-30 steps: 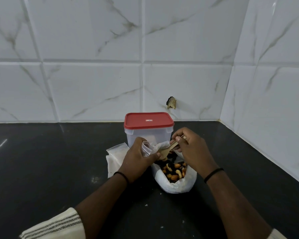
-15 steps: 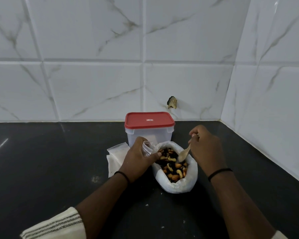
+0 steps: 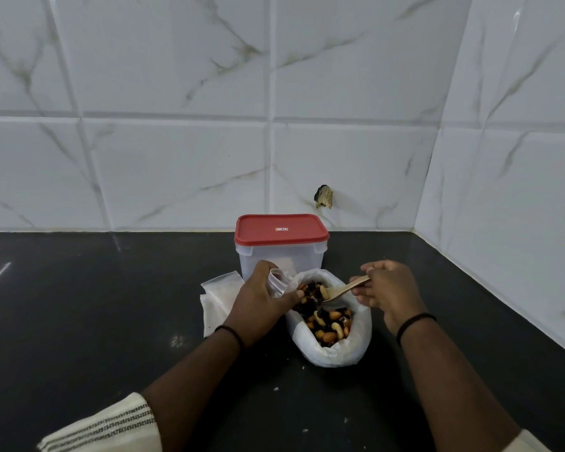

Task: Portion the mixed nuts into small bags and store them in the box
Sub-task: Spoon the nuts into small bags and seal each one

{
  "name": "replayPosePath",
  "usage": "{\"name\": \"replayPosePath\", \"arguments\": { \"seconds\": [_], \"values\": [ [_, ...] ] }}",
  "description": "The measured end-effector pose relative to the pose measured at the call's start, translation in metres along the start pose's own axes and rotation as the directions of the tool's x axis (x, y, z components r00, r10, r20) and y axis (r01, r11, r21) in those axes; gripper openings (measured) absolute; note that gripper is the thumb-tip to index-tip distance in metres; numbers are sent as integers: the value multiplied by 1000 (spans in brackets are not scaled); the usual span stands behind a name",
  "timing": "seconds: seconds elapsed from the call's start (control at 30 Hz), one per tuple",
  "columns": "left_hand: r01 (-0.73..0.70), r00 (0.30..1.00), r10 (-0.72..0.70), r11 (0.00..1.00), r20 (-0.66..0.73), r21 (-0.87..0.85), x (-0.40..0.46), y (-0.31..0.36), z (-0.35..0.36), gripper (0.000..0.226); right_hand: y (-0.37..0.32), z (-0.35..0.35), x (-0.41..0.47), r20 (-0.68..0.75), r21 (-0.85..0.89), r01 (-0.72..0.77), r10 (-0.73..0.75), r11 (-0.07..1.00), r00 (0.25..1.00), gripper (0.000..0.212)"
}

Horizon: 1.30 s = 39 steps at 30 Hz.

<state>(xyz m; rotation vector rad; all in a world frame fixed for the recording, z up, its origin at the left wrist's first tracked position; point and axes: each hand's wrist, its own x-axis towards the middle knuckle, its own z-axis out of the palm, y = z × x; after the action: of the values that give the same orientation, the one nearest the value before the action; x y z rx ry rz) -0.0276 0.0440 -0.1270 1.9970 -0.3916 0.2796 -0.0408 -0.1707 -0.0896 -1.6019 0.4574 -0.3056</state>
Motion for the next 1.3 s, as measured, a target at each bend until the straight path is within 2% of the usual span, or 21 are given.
{"name": "replayPosePath", "arguments": {
  "seconds": [0.17,0.3,0.37,0.43,0.57,0.73,0.83,1.03,1.17,1.3],
  "values": [
    [-14,1000,14,1000,-6,13,0,-1,0,38,-3,-5,0,-39,35,9,-8,999,999,18],
    [-20,1000,20,999,4,25,0,-1,0,39,-2,-3,1,-39,-103,122,-126,987,991,17],
    [-20,1000,19,1000,11,23,0,0,0,39,-1,-1,1,-4,-135,137,-139,981,990,17],
    [-22,1000,21,999,11,28,1,0,0,39,-2,-1,1,30,-89,107,-105,990,994,16],
    [-22,1000,22,999,2,28,0,0,0,40,-3,-4,0,88,133,-25,14,991,996,17],
    [-22,1000,21,999,13,27,1,-2,1,42,-11,-3,-10,158,360,-55,-2,931,987,15],
    [-34,999,34,999,13,29,0,-1,0,41,-15,1,-17,213,387,-7,-81,922,974,12],
    [-29,999,29,999,17,-14,1,-3,1,40,-20,7,-30,340,289,199,-294,937,893,15],
    [-41,999,41,999,-7,-6,1,-3,1,41,-20,8,-33,468,301,184,-313,936,827,18],
    [-47,999,47,999,-15,-2,1,-2,1,40,-20,7,-33,511,375,118,-311,919,801,25]
  ]
}}
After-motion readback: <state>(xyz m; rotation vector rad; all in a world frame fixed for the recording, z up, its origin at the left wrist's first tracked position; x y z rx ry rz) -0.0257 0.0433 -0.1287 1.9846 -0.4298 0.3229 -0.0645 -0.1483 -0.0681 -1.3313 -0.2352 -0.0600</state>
